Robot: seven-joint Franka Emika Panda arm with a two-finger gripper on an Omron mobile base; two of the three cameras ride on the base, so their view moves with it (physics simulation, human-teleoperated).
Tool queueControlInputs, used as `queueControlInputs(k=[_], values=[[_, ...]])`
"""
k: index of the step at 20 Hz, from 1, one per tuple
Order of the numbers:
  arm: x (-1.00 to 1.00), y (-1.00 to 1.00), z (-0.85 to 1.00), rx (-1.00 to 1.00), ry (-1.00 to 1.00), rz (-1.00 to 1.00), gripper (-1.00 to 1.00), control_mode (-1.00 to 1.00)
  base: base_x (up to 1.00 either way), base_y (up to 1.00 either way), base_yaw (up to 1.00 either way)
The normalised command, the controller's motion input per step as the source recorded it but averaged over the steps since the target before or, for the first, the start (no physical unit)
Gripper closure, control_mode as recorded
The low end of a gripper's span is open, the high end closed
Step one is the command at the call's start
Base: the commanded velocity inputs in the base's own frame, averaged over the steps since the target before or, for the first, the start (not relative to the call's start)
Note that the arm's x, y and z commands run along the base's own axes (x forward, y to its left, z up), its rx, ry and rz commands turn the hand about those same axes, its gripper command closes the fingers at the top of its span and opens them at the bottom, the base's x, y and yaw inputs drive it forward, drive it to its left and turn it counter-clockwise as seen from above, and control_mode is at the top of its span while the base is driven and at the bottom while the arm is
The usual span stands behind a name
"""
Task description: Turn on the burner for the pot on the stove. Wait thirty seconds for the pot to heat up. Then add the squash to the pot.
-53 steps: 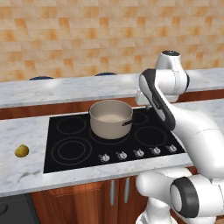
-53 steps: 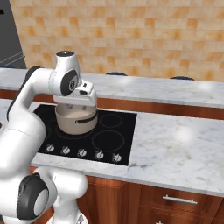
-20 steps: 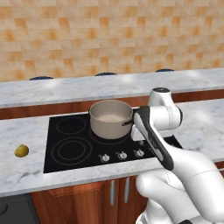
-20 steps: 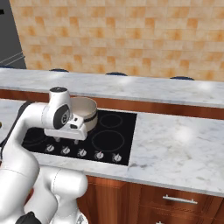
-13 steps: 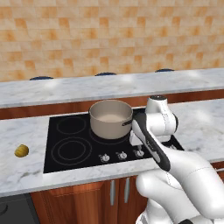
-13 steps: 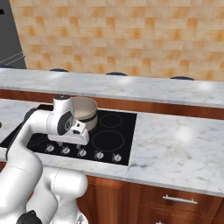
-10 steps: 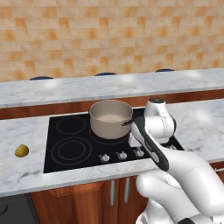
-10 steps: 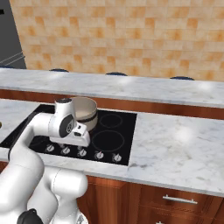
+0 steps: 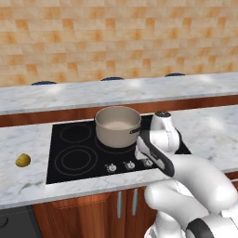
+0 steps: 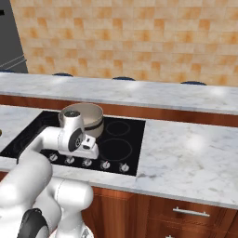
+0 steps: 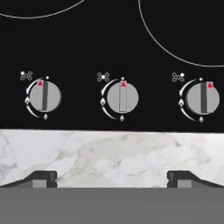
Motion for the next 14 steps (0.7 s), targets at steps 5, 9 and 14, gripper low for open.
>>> queueControlInputs(k=[5, 9, 14], values=[[0.23, -0.08, -0.27, 0.0, 0.0, 0.0, -1.0, -1.0, 0.0, 0.0, 0.0], [0.2, -0.03, -0.22, 0.0, 0.0, 0.0, -1.0, -1.0, 0.0, 0.0, 0.0], [0.17, 0.0, -0.2, 0.0, 0.0, 0.0, -1.0, -1.0, 0.0, 0.0, 0.0]])
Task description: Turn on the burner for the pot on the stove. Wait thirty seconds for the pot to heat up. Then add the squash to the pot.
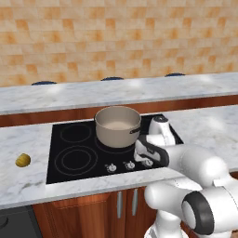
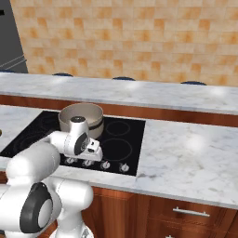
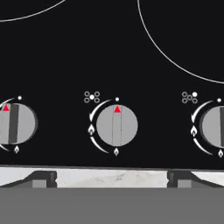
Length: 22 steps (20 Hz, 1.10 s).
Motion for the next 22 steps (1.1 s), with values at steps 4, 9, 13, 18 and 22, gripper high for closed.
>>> queueControlInputs(k=[4, 9, 13, 18, 22], values=[[0.18, -0.01, -0.23, 0.0, 0.0, 0.0, -1.0, -1.0, 0.0, 0.0, 0.0], [0.19, -0.01, -0.22, 0.0, 0.0, 0.0, -1.0, -1.0, 0.0, 0.0, 0.0], [0.18, 0.0, -0.18, 0.0, 0.0, 0.0, -1.0, -1.0, 0.0, 0.0, 0.0], [0.09, 0.0, -0.2, 0.0, -0.01, 0.0, 1.0, -1.0, 0.0, 0.0, 0.0], [0.0, 0.0, -0.21, 0.0, -0.02, 0.0, 1.0, -1.0, 0.0, 0.0, 0.0]])
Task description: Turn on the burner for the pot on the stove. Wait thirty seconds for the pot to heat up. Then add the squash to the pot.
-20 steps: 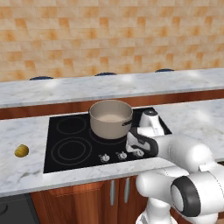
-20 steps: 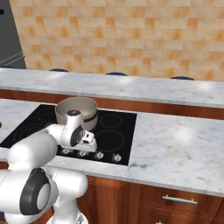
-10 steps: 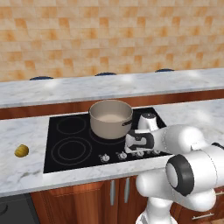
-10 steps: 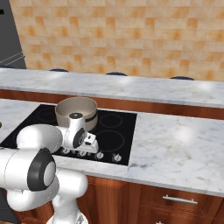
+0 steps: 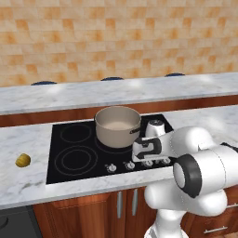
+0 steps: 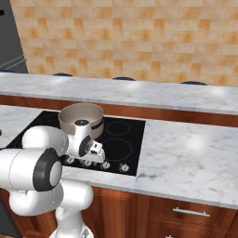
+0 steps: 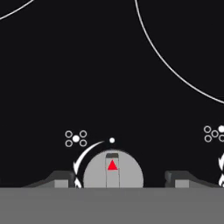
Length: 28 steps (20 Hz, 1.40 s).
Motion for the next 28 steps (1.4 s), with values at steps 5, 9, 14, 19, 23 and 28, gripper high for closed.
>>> queueControlInputs(k=[5, 9, 14, 19, 23, 28], values=[[-0.06, 0.0, -0.08, 0.0, -0.06, 0.03, 1.0, -1.0, 0.0, 0.0, 0.0], [-0.23, 0.0, 0.0, 0.0, -0.07, 0.1, 1.0, -1.0, 0.0, 0.0, 0.0], [-0.14, 0.0, 0.0, 0.0, -0.02, 0.27, 1.0, -1.0, 0.0, 0.0, 0.0], [0.0, -0.05, 0.0, 0.01, 0.0, 0.49, 1.0, -1.0, 0.0, 0.0, 0.0], [0.0, -0.07, -0.04, 0.04, 0.0, 0.62, 1.0, -1.0, 0.0, 0.0, 0.0], [0.0, 0.0, -0.08, 0.01, 0.0, 0.48, 1.0, -1.0, 0.0, 0.0, 0.0]])
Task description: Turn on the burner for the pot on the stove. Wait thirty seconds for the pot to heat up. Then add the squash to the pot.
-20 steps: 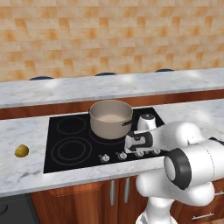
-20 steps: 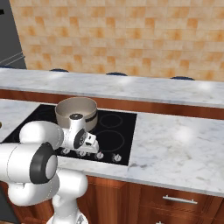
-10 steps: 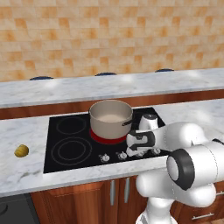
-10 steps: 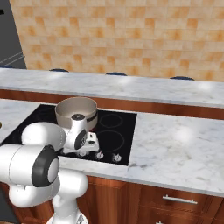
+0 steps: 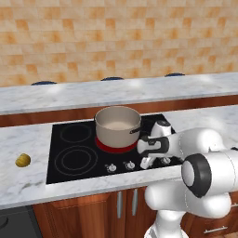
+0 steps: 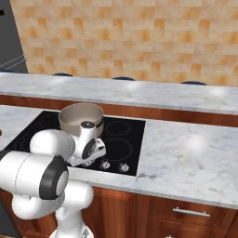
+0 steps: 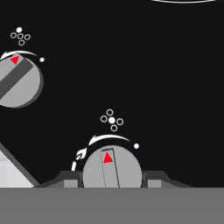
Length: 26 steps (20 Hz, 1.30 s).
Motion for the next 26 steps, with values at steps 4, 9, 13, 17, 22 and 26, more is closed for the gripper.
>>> queueControlInputs(k=[4, 9, 13, 17, 22, 26], values=[[-0.08, 0.0, -0.02, 0.0, 0.0, 0.18, -1.0, -1.0, 0.0, 0.0, 0.0], [-0.1, 0.0, 0.78, 0.01, -0.05, 0.02, -1.0, -1.0, 0.0, 0.0, 0.0], [-0.04, 0.0, 1.0, 0.02, -0.06, 0.0, -1.0, -1.0, 0.0, 0.0, 0.0], [0.08, -0.03, 1.0, 0.01, -0.06, 0.0, -1.0, -1.0, 0.0, 0.0, 0.0], [-0.02, -0.15, 0.99, 0.01, -0.01, 0.07, -1.0, -1.0, 0.0, 0.0, 0.0], [-0.21, -0.08, 0.87, 0.04, 0.01, 0.12, -1.0, -1.0, 0.0, 0.0, 0.0]])
